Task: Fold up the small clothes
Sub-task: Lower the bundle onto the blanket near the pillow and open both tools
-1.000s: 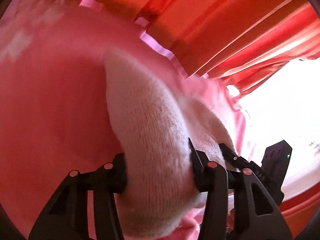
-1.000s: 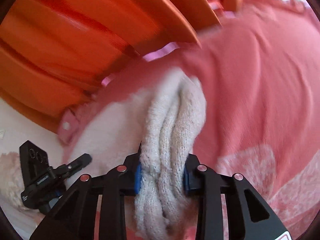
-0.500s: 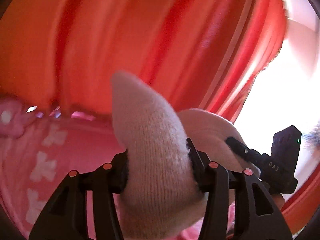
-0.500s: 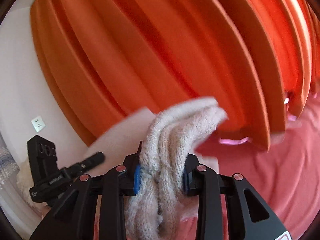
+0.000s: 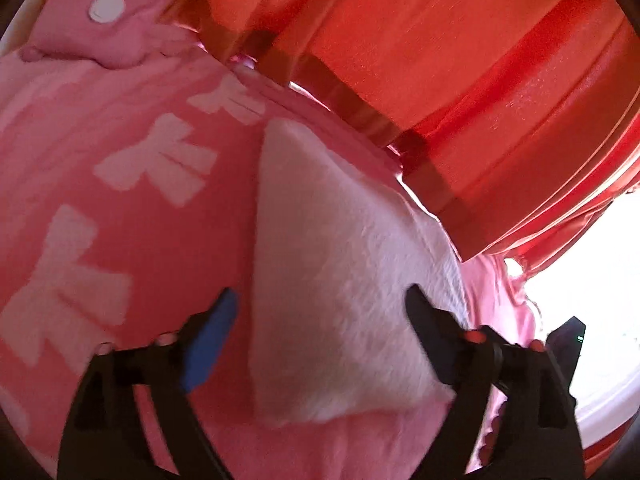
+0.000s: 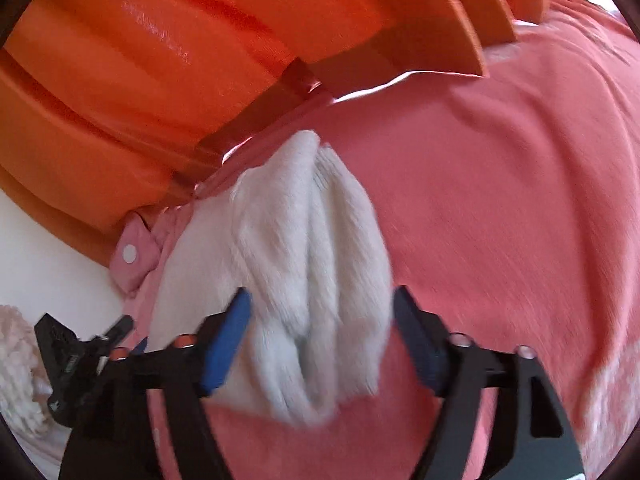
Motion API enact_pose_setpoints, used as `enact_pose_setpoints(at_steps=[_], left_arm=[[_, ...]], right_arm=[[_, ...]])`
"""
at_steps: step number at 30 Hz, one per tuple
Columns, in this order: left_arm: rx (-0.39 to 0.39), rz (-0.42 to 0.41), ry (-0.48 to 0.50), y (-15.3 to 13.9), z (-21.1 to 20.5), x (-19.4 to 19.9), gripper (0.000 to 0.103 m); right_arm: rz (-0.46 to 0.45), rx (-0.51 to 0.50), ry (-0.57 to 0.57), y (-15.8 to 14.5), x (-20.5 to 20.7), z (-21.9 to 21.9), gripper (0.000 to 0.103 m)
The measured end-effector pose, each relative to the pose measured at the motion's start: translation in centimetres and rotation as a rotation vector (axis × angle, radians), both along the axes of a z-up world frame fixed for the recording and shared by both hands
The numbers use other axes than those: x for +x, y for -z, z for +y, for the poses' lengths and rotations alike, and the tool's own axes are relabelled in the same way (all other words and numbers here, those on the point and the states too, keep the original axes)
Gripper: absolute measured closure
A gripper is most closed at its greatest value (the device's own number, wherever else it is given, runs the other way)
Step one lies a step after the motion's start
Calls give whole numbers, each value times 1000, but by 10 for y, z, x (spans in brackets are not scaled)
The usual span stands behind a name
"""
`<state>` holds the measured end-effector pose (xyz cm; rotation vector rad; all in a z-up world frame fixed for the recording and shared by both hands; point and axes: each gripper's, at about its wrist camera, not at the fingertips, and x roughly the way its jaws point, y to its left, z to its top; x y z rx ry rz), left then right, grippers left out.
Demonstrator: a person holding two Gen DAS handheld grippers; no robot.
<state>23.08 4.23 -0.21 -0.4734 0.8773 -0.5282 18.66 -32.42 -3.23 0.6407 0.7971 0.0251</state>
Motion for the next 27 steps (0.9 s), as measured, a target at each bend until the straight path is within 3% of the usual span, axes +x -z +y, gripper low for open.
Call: enact_pose_setpoints(at_steps=[2,5,6,7,8,10,12,15,18,20,22,23,25,27], left_arm=[[-8,32,19,9,-3,15,15],[-17,91,33,29,-16,22,15],[-41,103,45,36,-20,27,15],[-52,97,45,37,-20,28,18],[-67,85,49,35,-21,32,22],[-94,69,64,24,-21,35,43],[-125,8,83,1,-19,37,52],[-132,-144,104,-43,-16,28,53],[-81,-218,96,-52,-17,25,50],[-32,-166,61,-25,-15,32,47],[14,-33,15,11,-11,43,43],[-35,27,-8,29,-3,44,41],[-112,57,-28,29,6,38,42],[-24,-12,-47,7,8,22,43]], right_arm=[[41,-11,-14,13,22,9,22],[28,26,18,35,34,11,15],[17,25,12,35,37,13,20],[1,49,-23,34,42,14,50],[-14,93,-52,31,46,15,61],[-39,54,-46,14,50,19,71],[-156,-1,-73,-23,45,30,73],[-318,-50,-89,-67,35,43,74],[-353,-97,-80,-69,33,42,71],[-219,-100,-68,-28,48,30,67],[-44,-18,-37,32,65,16,61],[-85,50,-15,41,58,9,58],[-82,35,11,26,52,9,58],[-155,-133,49,-14,32,24,59]])
